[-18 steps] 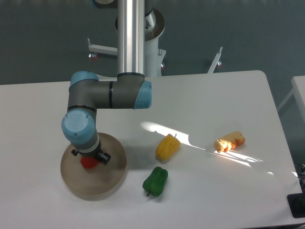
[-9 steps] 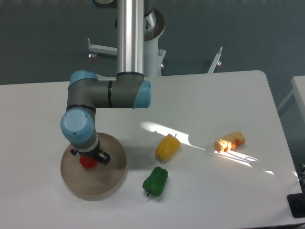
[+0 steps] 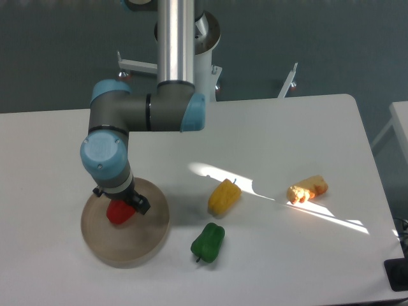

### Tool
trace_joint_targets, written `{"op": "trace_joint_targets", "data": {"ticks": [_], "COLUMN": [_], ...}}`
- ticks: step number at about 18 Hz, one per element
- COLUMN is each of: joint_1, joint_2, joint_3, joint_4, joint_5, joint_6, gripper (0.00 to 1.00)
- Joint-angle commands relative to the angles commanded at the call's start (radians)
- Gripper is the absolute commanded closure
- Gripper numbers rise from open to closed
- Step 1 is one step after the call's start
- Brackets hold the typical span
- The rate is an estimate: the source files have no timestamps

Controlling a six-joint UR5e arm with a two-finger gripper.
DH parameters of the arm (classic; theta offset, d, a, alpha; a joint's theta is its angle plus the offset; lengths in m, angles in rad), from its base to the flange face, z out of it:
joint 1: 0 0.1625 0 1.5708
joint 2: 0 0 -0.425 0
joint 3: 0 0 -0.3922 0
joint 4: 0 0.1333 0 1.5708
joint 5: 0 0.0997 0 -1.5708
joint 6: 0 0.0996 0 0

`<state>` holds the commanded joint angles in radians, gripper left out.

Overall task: Place the red pepper on the plate
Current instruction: 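Raise the gripper away from the pepper toward the yellow pepper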

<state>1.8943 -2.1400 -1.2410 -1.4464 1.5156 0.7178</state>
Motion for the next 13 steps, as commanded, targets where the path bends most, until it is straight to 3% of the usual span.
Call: {"op": "trace_joint_targets", "data": {"ticks": [4,8,13], "joint_1": [0.067,0.202,0.281], "joint_2": [0.020,0.035,0.017], "joint_3": [0.009,0.011,0.037], "joint_4": [-0.029,-0.028,-0.017], "joint_5": [0.005,0.017,0.081], "joint_6": [0.084,0.305,0.480], "gripper": [0.00,0.00,0.00]}}
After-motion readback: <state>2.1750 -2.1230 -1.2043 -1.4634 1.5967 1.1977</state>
